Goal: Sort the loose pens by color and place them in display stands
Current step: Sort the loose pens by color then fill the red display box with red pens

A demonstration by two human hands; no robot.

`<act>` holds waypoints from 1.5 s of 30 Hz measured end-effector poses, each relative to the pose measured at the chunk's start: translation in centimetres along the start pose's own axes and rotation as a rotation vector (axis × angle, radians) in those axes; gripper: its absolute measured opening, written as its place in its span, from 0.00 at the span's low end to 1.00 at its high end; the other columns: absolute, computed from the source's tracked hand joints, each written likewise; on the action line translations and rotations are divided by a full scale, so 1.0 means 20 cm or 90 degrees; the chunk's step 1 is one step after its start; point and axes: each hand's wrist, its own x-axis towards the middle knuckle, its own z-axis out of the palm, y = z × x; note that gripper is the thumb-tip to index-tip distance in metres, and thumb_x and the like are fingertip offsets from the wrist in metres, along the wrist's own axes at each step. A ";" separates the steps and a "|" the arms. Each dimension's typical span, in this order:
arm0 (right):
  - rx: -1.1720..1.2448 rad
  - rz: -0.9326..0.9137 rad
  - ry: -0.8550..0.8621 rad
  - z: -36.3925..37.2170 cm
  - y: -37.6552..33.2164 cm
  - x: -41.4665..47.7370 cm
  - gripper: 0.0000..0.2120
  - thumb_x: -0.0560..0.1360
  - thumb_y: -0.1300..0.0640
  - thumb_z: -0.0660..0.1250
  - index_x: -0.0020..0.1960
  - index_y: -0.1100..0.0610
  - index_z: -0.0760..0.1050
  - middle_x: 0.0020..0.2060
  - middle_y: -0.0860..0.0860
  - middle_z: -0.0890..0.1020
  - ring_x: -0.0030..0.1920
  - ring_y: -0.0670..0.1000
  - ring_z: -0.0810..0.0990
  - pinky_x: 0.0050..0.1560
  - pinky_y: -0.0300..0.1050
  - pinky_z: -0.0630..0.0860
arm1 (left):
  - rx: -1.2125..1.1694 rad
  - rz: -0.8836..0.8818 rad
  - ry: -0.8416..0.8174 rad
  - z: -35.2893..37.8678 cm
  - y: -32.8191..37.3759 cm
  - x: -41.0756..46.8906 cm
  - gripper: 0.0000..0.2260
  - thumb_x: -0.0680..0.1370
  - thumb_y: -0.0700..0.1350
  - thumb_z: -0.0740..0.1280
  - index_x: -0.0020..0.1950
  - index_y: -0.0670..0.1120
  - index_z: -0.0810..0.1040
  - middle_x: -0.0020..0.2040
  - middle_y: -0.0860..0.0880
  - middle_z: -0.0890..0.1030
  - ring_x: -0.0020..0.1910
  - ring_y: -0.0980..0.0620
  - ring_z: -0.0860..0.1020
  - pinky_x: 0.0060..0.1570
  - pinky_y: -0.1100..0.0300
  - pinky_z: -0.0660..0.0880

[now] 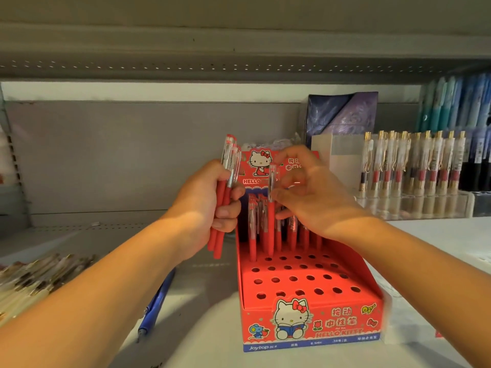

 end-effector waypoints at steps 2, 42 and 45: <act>-0.009 0.005 -0.010 0.00 0.00 -0.01 0.24 0.74 0.67 0.70 0.48 0.36 0.71 0.35 0.51 0.79 0.37 0.58 0.84 0.35 0.52 0.83 | 0.026 0.026 0.014 0.01 0.00 0.00 0.06 0.79 0.40 0.51 0.46 0.43 0.67 0.31 0.47 0.70 0.21 0.55 0.59 0.19 0.69 0.55; 0.129 0.005 0.052 0.02 -0.15 -0.04 0.04 0.74 0.61 0.71 0.49 0.57 0.81 0.39 0.54 0.84 0.34 0.47 0.81 0.30 0.38 0.76 | 0.245 0.134 -0.095 0.03 -0.03 -0.03 0.07 0.79 0.39 0.67 0.54 0.46 0.83 0.53 0.41 0.84 0.53 0.43 0.83 0.52 0.47 0.81; 0.173 0.015 0.060 0.02 -0.15 -0.04 0.04 0.74 0.65 0.70 0.44 0.57 0.79 0.36 0.55 0.82 0.33 0.50 0.79 0.31 0.40 0.77 | 0.246 0.125 -0.092 0.03 -0.03 -0.03 0.07 0.78 0.41 0.69 0.54 0.48 0.84 0.54 0.41 0.83 0.53 0.44 0.83 0.49 0.50 0.81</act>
